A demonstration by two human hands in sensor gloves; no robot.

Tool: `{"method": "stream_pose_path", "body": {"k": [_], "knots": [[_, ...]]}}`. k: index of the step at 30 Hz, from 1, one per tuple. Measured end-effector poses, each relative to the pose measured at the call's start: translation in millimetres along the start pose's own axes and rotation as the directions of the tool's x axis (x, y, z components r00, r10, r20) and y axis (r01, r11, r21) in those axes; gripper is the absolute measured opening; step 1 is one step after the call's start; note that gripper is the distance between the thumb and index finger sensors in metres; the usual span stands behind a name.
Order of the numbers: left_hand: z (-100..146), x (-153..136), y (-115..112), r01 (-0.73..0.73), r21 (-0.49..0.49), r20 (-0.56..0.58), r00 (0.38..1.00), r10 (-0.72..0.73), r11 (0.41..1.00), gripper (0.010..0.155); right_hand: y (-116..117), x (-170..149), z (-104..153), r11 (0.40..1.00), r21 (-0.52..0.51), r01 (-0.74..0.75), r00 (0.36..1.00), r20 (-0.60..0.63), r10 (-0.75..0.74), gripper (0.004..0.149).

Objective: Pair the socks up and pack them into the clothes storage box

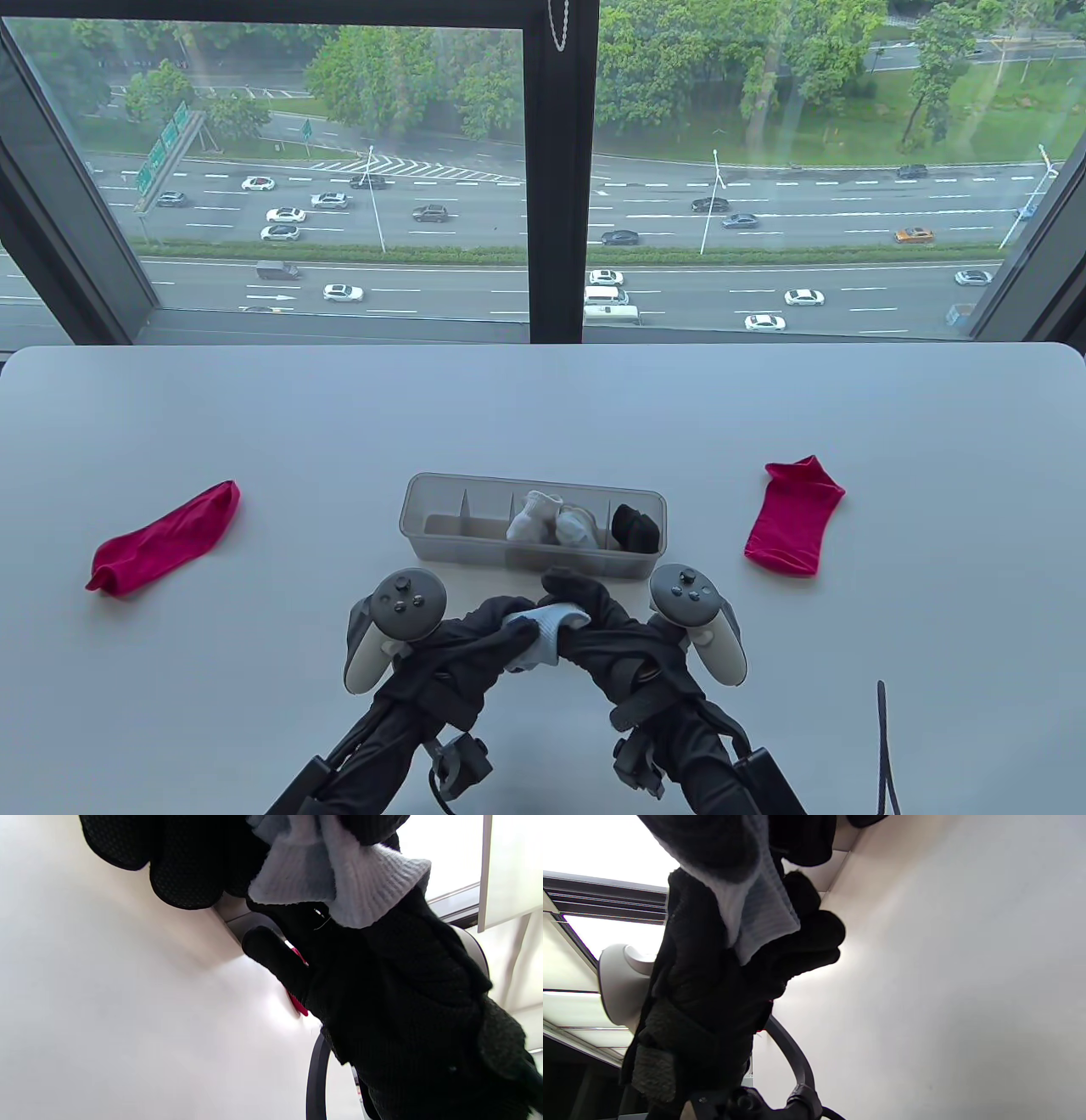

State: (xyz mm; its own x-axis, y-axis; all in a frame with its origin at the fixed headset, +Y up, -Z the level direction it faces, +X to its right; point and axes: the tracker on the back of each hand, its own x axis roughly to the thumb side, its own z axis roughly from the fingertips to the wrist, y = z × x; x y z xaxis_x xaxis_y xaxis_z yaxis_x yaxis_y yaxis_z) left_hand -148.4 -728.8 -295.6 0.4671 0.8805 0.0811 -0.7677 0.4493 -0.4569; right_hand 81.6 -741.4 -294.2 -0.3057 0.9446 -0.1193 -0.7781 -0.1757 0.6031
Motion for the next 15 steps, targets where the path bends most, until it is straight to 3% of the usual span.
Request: {"method": "stream_pose_path", "body": {"k": [2,3,6,8,11,13,15], "knots": [[2,9,2,0.152,0.068,-0.003,0.988,-0.152,0.986,0.057,2,7,3,0.979,-0.094,-0.182,0.983,-0.047,0.178,0.070],[3,14,2,0.273,0.079,0.011,0.962,-0.274,0.959,0.056,2,12,4,0.933,-0.147,-0.329,0.944,-0.060,0.323,0.074],[5,24,-3,0.439,0.080,0.073,0.893,-0.444,0.895,0.056,8,22,6,0.847,-0.177,-0.502,0.864,-0.068,0.498,0.079],[6,28,-6,0.414,0.080,0.138,0.897,-0.421,0.907,0.056,9,24,6,0.820,-0.159,-0.550,0.835,-0.065,0.547,0.071],[9,27,-3,0.388,0.094,0.081,0.915,-0.395,0.917,0.058,4,21,5,0.885,-0.171,-0.434,0.901,-0.064,0.429,0.062],[15,30,1,0.390,0.185,-0.002,0.918,-0.396,0.902,0.068,1,19,6,0.882,-0.191,-0.431,0.902,-0.100,0.420,0.060],[23,39,8,0.414,0.343,0.001,0.897,-0.441,0.843,0.061,-3,15,8,0.842,-0.268,-0.469,0.883,-0.142,0.447,0.060]]}}
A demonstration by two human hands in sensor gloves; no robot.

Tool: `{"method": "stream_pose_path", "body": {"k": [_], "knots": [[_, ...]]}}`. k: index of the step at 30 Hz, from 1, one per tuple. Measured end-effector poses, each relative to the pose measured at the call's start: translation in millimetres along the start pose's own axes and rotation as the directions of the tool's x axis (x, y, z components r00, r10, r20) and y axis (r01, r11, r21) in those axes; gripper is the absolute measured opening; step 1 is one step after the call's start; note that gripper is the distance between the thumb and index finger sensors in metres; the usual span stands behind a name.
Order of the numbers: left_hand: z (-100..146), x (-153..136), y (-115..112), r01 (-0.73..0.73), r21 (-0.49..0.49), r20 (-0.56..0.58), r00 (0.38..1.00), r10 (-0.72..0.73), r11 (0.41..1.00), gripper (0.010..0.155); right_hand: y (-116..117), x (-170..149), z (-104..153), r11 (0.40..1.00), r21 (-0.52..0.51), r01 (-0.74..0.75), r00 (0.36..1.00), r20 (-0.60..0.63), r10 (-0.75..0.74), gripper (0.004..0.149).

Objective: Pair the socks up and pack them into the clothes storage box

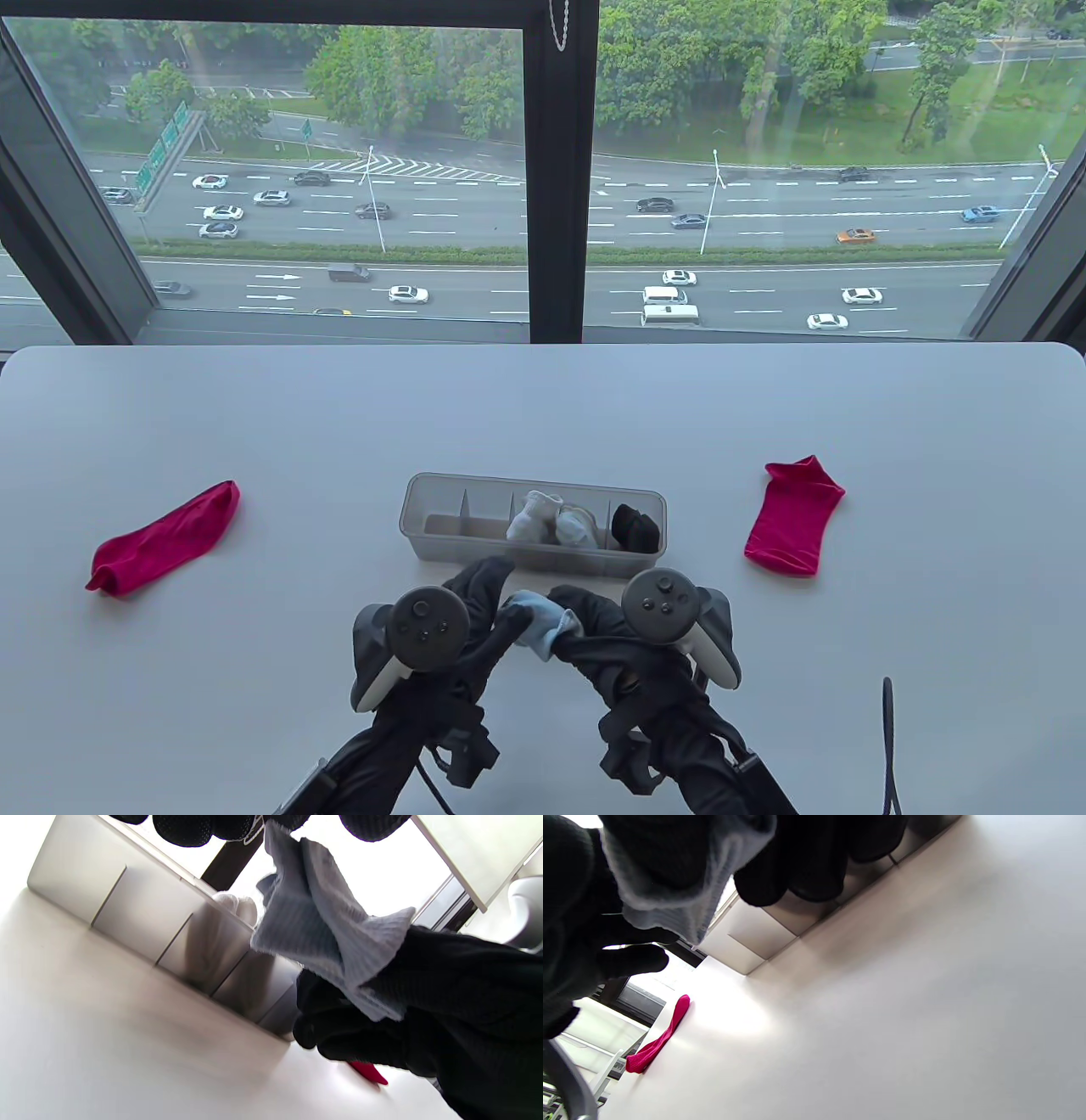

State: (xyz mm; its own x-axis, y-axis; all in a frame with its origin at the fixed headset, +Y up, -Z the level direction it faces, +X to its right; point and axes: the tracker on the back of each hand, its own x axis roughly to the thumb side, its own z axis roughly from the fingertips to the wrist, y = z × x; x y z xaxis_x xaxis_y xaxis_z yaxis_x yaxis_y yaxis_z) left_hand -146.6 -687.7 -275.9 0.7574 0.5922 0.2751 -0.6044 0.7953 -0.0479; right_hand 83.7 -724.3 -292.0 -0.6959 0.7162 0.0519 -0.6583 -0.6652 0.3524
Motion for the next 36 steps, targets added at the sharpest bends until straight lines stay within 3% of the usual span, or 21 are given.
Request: {"method": "stream_pose_path", "body": {"k": [2,3,4,6,7,11,13,16,18,23,26,31,34,36], "knots": [[2,10,5,0.054,0.043,0.062,0.996,-0.057,0.998,0.048,-1,-1,0,0.999,-0.034,-0.005,1.000,-0.024,0.004,0.060],[1,12,3,0.060,-0.004,0.089,0.994,-0.059,0.998,0.046,-1,-1,0,1.000,-0.029,0.003,1.000,-0.026,-0.004,0.060],[0,15,-6,0.072,-0.102,0.111,0.992,-0.060,0.992,0.050,0,1,0,1.000,-0.019,0.018,1.000,-0.022,-0.019,0.060],[1,14,-20,0.106,-0.187,0.086,0.992,-0.091,0.977,0.066,3,2,0,0.999,-0.010,0.050,0.998,-0.030,-0.051,0.060],[1,14,-25,0.101,-0.168,0.093,0.992,-0.086,0.981,0.064,4,0,1,0.998,-0.033,0.045,0.998,-0.039,-0.046,0.060],[-1,11,-24,0.057,-0.089,0.052,0.997,-0.053,0.994,0.040,6,-2,-2,0.996,0.034,0.088,0.996,-0.015,-0.088,0.058],[-2,7,-22,0.022,-0.090,0.039,0.999,-0.019,0.996,0.036,7,-3,-4,0.983,0.105,0.153,0.988,0.000,-0.154,0.058],[-3,3,-22,0.023,-0.104,0.009,1.000,-0.022,0.994,0.038,12,-6,-7,0.951,0.166,0.260,0.966,-0.029,-0.259,0.058],[-6,-1,-20,0.011,-0.062,-0.041,0.999,-0.013,0.998,0.038,14,-8,-8,0.933,0.194,0.302,0.953,-0.044,-0.299,0.056],[-13,-27,-16,-0.108,-0.071,-0.159,0.983,0.096,0.992,0.037,15,-3,-8,0.919,0.232,0.320,0.946,-0.017,-0.325,0.049],[-14,-29,-19,-0.127,-0.113,-0.150,0.983,0.110,0.985,0.037,12,-6,-10,0.929,0.228,0.292,0.954,-0.004,-0.299,0.050],[-19,-25,-24,-0.190,-0.135,-0.153,0.974,0.169,0.972,0.036,16,-2,-9,0.876,0.303,0.376,0.917,0.015,-0.398,0.049],[-18,-26,-25,-0.180,-0.130,-0.120,0.979,0.165,0.975,0.036,15,-6,-10,0.904,0.257,0.343,0.936,-0.014,-0.351,0.049],[-19,-29,-24,-0.278,-0.208,-0.072,0.960,0.269,0.938,0.036,12,-14,-9,0.903,0.186,0.387,0.922,-0.047,-0.385,0.052]]}}
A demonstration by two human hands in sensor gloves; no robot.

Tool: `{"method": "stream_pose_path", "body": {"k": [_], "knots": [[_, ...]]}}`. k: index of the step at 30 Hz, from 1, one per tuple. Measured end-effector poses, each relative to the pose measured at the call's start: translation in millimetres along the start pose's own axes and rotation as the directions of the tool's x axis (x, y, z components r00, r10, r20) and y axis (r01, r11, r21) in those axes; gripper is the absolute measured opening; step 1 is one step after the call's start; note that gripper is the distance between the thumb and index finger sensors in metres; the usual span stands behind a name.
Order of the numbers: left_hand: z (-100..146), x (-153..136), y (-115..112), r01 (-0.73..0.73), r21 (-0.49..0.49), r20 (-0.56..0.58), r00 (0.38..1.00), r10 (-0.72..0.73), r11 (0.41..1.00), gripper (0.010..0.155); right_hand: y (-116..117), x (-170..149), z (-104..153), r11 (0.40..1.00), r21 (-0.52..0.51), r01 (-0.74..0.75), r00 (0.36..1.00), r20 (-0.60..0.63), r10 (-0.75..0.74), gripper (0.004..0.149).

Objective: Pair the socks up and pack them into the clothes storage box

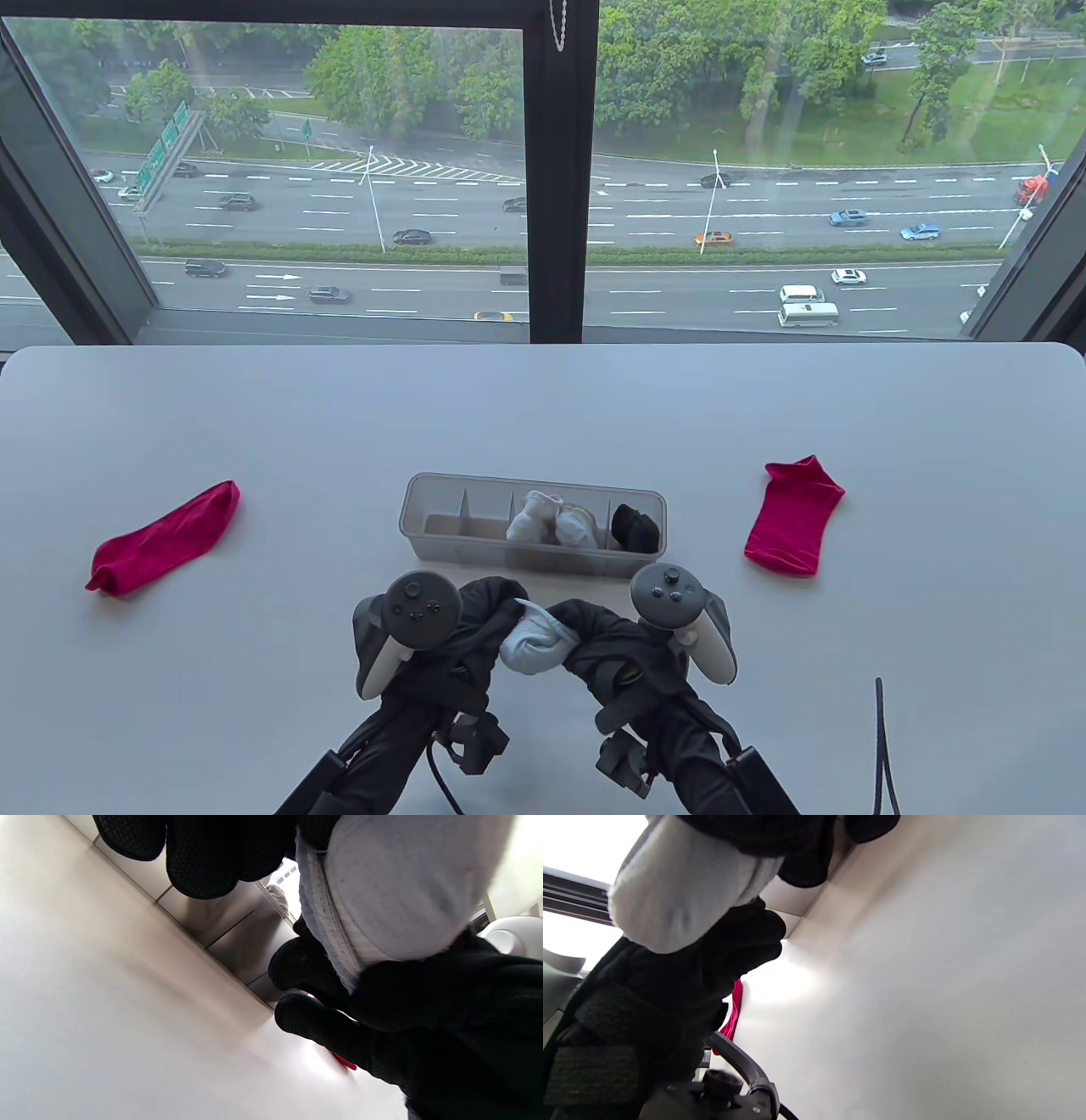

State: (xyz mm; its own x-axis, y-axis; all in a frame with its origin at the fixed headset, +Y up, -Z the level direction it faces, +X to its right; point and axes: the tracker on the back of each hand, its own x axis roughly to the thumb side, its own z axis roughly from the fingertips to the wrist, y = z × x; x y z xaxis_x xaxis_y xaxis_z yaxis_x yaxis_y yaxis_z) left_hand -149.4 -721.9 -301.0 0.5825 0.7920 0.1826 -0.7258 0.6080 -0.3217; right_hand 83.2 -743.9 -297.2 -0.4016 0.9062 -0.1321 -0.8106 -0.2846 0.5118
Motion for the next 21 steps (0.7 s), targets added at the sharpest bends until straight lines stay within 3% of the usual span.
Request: {"method": "stream_pose_path", "body": {"k": [2,4,7,9,12,14,16,18,19,21], "knots": [[-1,1,1,-0.053,-0.089,0.073,0.996,0.059,0.995,0.036,-4,-4,0,1.000,-0.015,0.015,1.000,-0.015,-0.016,0.060],[-1,6,1,-0.030,-0.145,0.076,0.996,0.042,0.989,0.036,-5,-6,-1,1.000,-0.014,0.013,1.000,-0.018,-0.013,0.056],[-3,2,1,0.140,-0.038,-0.009,0.990,-0.140,0.989,0.037,-2,-3,-1,0.999,0.041,0.018,1.000,0.016,-0.019,0.046],[-2,1,2,0.114,-0.049,-0.013,0.993,-0.115,0.992,0.038,-2,-1,-1,0.999,0.006,-0.039,0.999,0.005,0.039,0.046],[0,-1,7,-0.003,-0.146,-0.011,1.000,0.002,0.989,0.055,-6,1,4,0.984,-0.097,-0.151,0.988,-0.009,0.151,0.048],[0,-1,3,-0.074,-0.297,-0.037,0.997,0.066,0.952,0.074,-5,5,5,0.953,-0.161,-0.256,0.966,-0.016,0.257,0.051],[-2,1,-9,-0.055,-0.427,-0.018,0.998,0.052,0.902,0.080,0,9,5,0.953,-0.154,-0.262,0.964,-0.006,0.264,0.059],[-4,3,-16,-0.100,-0.395,0.004,0.994,0.110,0.913,0.068,2,10,6,0.946,-0.159,-0.282,0.959,-0.015,0.283,0.069],[-5,4,-14,-0.167,-0.294,-0.021,0.986,0.168,0.941,0.065,0,9,8,0.931,-0.199,-0.306,0.951,-0.030,0.306,0.073],[-5,2,-8,-0.211,-0.197,-0.050,0.977,0.205,0.957,0.064,-5,9,13,0.910,-0.286,-0.300,0.953,-0.040,0.302,0.074]]}}
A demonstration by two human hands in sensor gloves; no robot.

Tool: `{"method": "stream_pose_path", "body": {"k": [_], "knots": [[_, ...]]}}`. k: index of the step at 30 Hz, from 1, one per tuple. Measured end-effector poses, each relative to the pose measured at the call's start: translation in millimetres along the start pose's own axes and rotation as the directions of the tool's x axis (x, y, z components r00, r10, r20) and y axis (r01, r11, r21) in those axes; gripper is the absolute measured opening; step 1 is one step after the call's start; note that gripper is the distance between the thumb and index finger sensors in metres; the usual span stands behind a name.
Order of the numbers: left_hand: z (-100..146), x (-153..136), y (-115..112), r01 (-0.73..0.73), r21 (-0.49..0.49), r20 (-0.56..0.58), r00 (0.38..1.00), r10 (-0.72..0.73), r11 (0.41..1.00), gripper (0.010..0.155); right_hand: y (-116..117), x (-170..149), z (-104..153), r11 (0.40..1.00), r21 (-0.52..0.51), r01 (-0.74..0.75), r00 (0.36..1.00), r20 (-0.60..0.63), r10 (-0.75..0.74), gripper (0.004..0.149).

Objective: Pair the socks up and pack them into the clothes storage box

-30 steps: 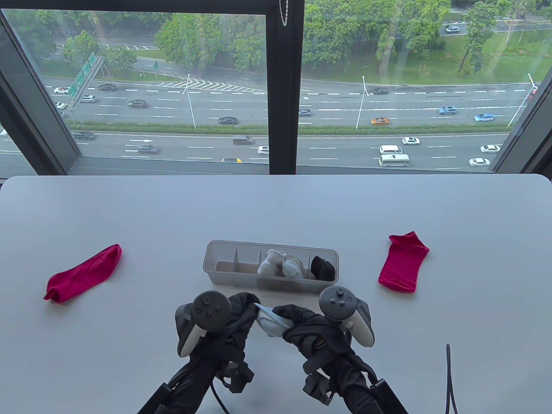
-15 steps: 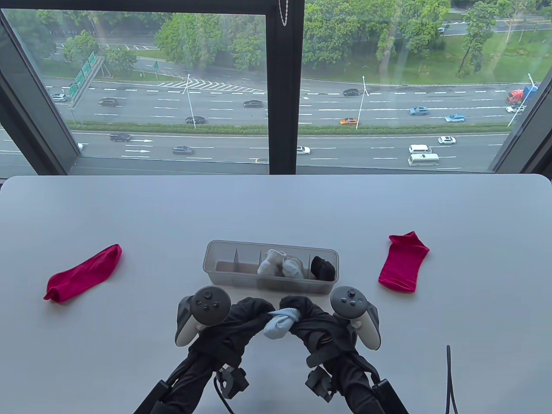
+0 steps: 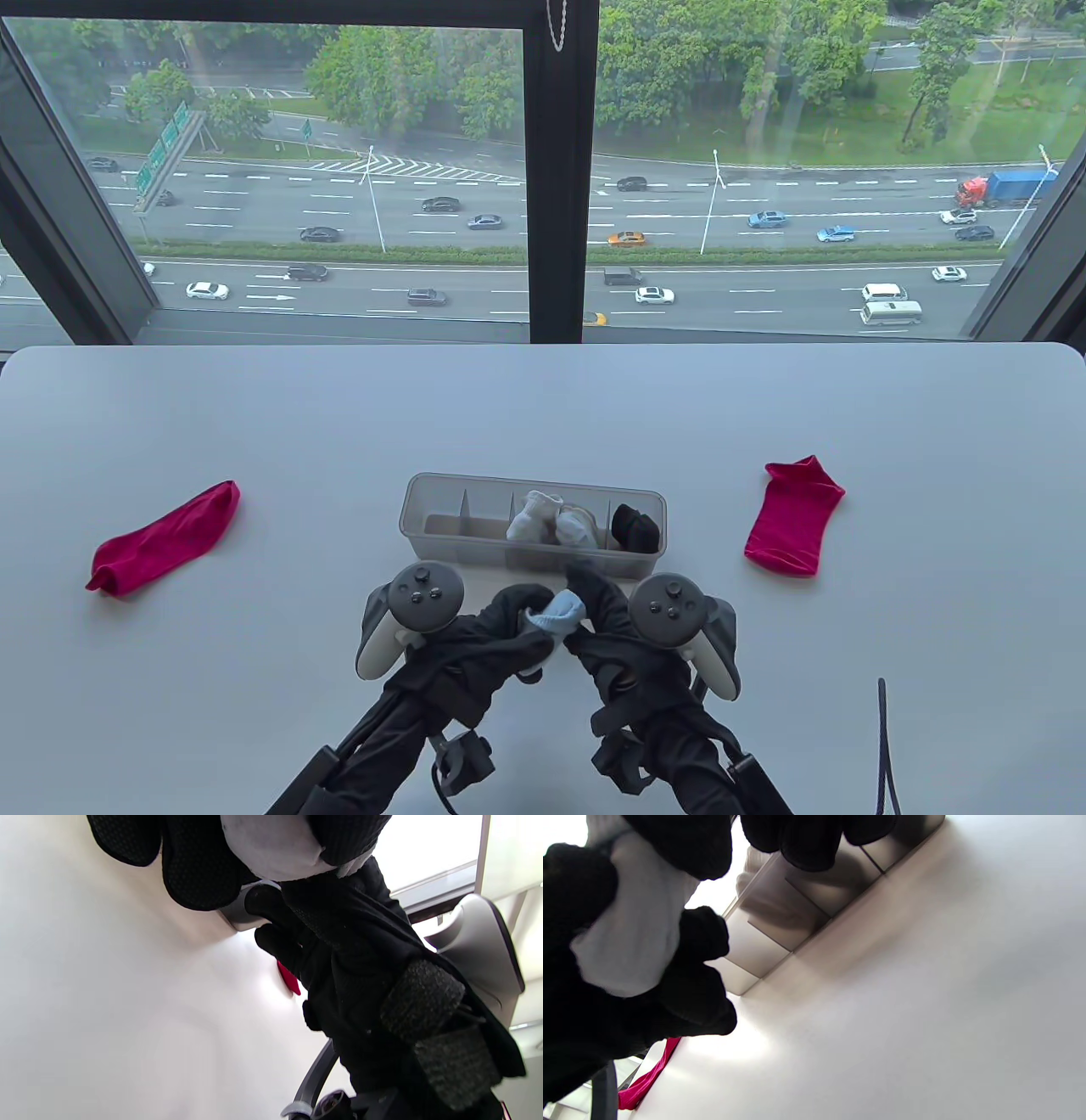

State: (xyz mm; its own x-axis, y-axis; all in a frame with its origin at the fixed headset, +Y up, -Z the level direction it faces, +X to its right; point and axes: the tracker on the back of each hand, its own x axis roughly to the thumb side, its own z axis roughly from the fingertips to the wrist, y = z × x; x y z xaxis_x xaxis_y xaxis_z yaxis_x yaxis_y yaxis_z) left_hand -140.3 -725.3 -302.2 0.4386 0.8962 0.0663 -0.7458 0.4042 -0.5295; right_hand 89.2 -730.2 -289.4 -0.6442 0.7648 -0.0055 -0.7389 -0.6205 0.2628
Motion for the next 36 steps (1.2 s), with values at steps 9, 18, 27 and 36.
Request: {"method": "stream_pose_path", "body": {"k": [9,18,27,36], "knots": [[3,3,-5,-0.051,0.027,0.120,0.992,0.048,0.998,0.068,-3,13,7,0.999,-0.023,-0.031,0.991,0.128,0.034,0.058],[2,18,-29,0.147,-0.230,0.180,0.978,-0.106,0.962,0.061,-15,5,2,0.998,-0.050,-0.043,0.997,0.067,0.046,0.039],[9,11,0,0.211,0.035,0.045,0.976,-0.212,0.977,0.037,-10,6,-1,0.995,0.069,0.071,0.993,0.087,-0.077,0.044],[13,15,8,0.221,0.188,0.088,0.967,-0.241,0.957,0.043,5,0,-6,0.951,0.253,0.175,0.980,0.047,-0.193,0.047]]}}
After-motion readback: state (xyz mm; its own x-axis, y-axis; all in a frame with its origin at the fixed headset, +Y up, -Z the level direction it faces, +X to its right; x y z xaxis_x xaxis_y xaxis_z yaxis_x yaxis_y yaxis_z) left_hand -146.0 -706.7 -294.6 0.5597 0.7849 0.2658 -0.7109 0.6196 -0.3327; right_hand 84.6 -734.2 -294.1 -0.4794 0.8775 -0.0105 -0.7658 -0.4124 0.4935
